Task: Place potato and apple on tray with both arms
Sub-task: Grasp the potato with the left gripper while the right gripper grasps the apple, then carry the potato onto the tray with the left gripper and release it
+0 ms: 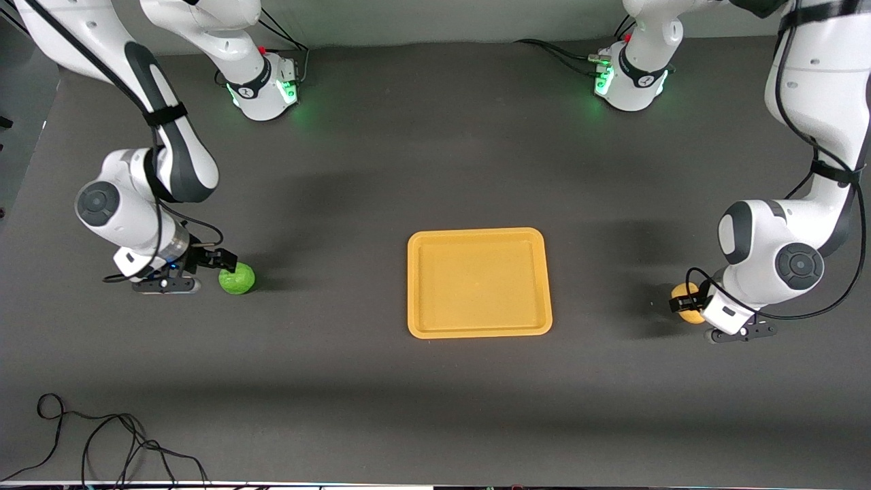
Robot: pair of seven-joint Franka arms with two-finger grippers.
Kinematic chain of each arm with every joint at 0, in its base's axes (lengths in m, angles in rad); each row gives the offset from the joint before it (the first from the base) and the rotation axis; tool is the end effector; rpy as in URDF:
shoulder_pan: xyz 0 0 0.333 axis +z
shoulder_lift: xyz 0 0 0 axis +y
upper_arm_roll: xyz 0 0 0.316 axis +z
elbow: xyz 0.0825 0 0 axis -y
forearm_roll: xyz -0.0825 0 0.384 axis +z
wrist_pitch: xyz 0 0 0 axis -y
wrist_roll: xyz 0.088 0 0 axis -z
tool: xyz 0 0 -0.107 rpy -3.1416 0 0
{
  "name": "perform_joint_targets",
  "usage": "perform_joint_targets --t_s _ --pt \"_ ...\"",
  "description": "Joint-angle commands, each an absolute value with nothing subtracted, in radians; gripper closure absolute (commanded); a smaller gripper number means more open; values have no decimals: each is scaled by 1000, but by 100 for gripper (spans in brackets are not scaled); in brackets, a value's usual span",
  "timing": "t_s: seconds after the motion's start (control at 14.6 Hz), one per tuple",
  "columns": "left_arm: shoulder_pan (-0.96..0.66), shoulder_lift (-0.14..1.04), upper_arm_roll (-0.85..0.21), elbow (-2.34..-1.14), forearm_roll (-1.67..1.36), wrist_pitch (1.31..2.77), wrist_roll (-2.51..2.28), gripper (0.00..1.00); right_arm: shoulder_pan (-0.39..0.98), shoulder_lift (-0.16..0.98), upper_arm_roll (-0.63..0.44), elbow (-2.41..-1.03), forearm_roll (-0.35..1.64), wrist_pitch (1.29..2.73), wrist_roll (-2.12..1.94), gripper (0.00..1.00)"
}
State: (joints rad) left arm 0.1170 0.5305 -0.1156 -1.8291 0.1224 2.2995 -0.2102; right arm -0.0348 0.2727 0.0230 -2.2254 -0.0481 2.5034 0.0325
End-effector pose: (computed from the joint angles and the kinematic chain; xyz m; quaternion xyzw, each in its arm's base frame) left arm 0.6419 0.0082 0.2394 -0.9970 -0.0707 0.0257 0.0179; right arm 0.5495 -0.0061 0.2509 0.9999 -0.0033 0.0029 0.0113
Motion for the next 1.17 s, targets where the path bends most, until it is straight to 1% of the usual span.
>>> perform_joint_targets --t_s 0.0,0.14,0.34,0.41,0.55,0.69,0.76,0.82,0.96,1.03,1.1 --pt "-23 465 -112 -1737 138 2091 -343 78 -34 359 20 -2207 -72 2566 20 0" --pt "-141 475 -112 -1726 138 2088 -454 78 -38 377 20 -2204 -72 2579 21 0" --pt "-270 509 -110 -1724 140 2089 -581 77 -40 383 20 -2192 -71 2582 21 0" --pt "-303 523 -112 -1721 143 2098 -618 76 -41 383 20 -2189 -71 2582 20 5" --pt "-368 551 -110 -1721 146 2132 -698 76 -41 382 20 -2165 -71 2570 21 21" --pt "-416 566 -110 -1720 146 2143 -736 74 -40 382 20 -2148 -71 2568 20 44" --pt "-435 577 -110 -1721 146 2163 -750 72 -35 390 21 -2148 -69 2571 28 51" --pt "-452 593 -110 -1721 147 2187 -770 69 -31 397 21 -2146 -63 2571 37 51" --pt "-477 624 -110 -1718 179 2223 -808 60 -32 397 21 -2148 -63 2571 38 51" --pt "-482 632 -110 -1718 192 2232 -824 53 -32 397 21 -2149 -63 2569 40 51" --pt "-482 637 -110 -1718 196 2235 -825 34 -32 391 21 -2149 -63 2568 40 55"
